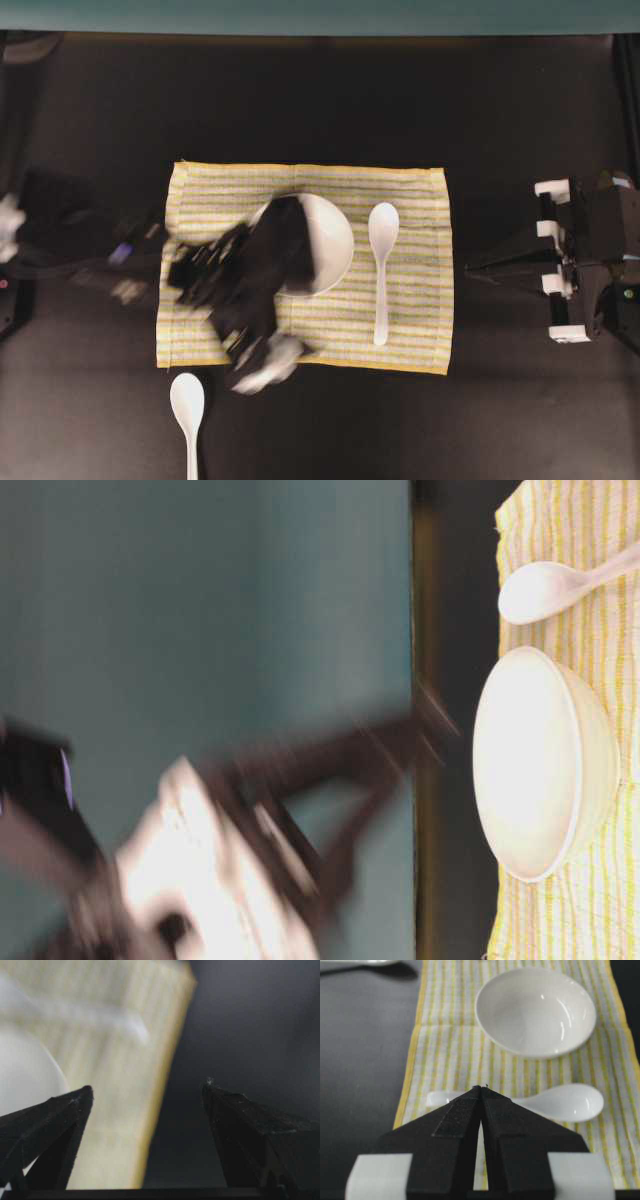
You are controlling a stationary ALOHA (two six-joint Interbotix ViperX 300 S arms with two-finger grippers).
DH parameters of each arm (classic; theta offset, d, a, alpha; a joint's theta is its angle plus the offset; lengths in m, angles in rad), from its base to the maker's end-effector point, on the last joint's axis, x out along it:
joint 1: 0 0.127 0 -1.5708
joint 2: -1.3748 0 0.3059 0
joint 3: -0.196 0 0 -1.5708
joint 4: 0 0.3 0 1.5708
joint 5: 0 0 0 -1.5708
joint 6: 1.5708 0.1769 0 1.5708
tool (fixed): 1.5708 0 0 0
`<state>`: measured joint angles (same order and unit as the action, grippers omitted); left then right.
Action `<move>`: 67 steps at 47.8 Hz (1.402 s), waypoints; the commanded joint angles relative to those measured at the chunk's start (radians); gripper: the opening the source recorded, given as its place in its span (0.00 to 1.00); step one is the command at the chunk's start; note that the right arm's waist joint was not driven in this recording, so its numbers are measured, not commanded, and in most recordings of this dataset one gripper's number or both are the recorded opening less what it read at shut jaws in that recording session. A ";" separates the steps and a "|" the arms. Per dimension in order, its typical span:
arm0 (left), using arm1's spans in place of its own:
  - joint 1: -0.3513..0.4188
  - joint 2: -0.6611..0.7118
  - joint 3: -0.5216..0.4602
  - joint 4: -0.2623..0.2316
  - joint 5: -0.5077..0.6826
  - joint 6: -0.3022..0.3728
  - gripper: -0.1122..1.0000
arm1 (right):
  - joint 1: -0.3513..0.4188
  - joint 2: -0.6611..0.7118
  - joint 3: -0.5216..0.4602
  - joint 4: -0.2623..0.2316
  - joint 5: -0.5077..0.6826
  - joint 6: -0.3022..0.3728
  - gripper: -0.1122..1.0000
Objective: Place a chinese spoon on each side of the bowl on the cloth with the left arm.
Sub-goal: 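Release the spoon and swing the left gripper to the left spoon, then grasp the left white spoon's bowl end with the left gripper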
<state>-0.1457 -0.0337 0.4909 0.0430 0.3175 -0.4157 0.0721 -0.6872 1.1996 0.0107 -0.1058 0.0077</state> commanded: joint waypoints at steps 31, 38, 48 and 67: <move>-0.204 -0.227 0.568 0.003 -0.189 -0.523 0.87 | 0.000 0.003 0.002 0.003 -0.044 0.025 0.10; -0.167 -0.218 0.578 0.003 -0.268 -0.523 0.87 | 0.000 0.003 0.002 0.003 -0.051 0.025 0.10; -0.153 -0.173 0.578 0.003 -0.391 -0.522 0.86 | 0.002 0.003 0.002 0.003 -0.051 0.025 0.10; -0.155 -0.061 0.560 0.003 -0.403 -0.526 0.86 | 0.002 0.006 0.002 0.003 -0.048 0.026 0.10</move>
<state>-0.3007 -0.1135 1.0646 0.0430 -0.0813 -0.9403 0.0721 -0.6888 1.2088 0.0123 -0.1473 0.0261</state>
